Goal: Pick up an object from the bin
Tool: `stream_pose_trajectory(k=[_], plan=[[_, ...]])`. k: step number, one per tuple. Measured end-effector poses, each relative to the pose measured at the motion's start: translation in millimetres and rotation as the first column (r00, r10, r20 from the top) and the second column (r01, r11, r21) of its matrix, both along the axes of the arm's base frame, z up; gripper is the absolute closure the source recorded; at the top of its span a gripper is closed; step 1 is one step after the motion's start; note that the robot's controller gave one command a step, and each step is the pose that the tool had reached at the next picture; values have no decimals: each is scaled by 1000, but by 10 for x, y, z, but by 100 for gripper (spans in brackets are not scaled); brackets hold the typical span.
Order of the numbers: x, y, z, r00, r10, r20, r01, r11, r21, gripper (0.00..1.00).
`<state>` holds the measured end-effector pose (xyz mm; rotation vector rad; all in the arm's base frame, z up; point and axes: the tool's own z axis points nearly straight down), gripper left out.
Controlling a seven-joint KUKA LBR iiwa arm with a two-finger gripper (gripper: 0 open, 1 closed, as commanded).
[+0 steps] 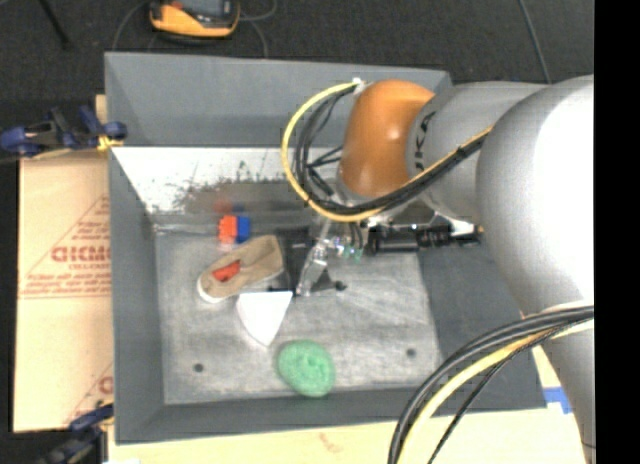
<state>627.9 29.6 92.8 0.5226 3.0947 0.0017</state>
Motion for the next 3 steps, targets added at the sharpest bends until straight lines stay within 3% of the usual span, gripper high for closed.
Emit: stream_pose_trajectory(k=[1,3], plan=[[30,28,-176,975,-223,3,223,975,2,100],[30,28,-164,975,-222,3,222,975,2,100]])
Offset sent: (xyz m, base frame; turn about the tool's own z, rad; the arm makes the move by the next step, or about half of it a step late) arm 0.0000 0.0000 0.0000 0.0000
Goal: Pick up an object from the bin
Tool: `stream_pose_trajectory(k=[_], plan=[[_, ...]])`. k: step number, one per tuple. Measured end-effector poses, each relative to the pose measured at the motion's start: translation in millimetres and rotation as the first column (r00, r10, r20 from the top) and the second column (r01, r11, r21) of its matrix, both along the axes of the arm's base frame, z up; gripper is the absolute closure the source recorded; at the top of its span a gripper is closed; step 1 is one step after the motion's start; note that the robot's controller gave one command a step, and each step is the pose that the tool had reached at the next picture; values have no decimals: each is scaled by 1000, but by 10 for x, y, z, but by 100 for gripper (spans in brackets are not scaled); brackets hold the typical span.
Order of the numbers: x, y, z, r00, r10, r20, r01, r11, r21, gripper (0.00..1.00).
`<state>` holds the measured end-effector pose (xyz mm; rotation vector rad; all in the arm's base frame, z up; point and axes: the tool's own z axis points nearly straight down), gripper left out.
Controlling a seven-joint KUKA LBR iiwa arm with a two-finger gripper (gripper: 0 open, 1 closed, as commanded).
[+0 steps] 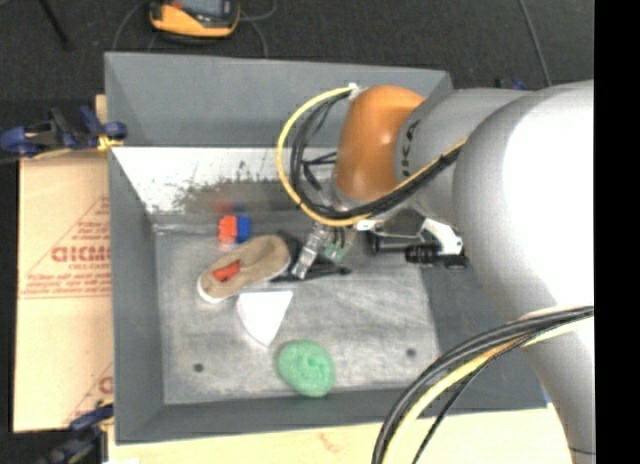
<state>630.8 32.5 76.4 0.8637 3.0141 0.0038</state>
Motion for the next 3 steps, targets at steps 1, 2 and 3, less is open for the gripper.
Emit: stream_pose_trajectory(k=[1,2,3], plan=[[-22,-6,79,1000,1,-7,-1,1000,-1,100],[-11,-11,334,1000,2,-5,-2,1000,-1,100],[-19,-13,500,1000,3,-8,-3,1000,-1,100]])
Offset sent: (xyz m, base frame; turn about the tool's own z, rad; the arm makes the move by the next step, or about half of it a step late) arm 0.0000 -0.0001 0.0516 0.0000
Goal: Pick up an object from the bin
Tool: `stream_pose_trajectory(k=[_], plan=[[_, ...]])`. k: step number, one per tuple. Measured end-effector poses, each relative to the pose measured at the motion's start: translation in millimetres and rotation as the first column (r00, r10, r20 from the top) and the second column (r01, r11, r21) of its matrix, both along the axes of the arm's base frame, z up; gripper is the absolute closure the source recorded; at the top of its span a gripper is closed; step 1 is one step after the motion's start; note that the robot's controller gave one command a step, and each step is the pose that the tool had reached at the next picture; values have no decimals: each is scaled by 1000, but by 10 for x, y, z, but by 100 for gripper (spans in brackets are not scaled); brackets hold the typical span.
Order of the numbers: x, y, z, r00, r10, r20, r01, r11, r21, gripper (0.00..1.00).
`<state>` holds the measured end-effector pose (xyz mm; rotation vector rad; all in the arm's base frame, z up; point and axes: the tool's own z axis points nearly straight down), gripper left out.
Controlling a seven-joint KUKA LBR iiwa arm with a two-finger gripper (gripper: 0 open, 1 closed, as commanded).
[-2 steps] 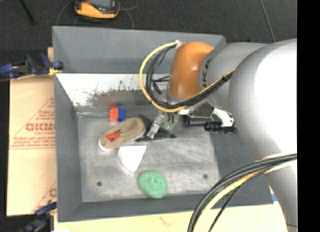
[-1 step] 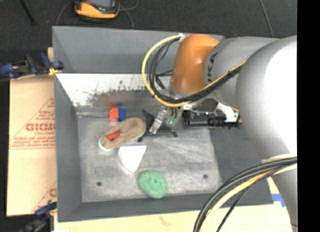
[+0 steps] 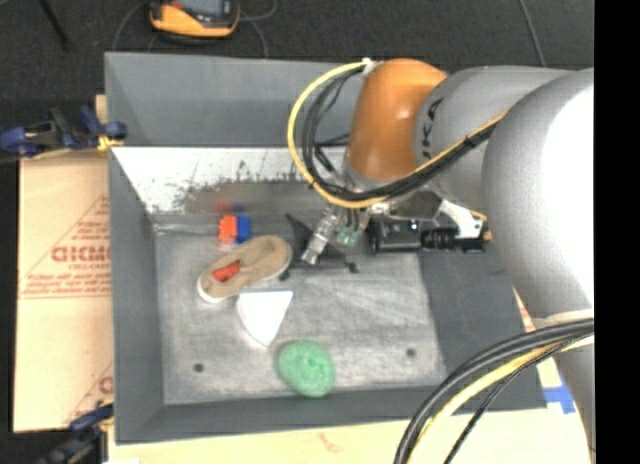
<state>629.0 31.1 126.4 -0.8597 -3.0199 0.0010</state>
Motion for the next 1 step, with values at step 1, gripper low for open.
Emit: stream_pose_trajectory(k=[1], plan=[[4,-2,210,1000,0,2,0,1000,0,100]])
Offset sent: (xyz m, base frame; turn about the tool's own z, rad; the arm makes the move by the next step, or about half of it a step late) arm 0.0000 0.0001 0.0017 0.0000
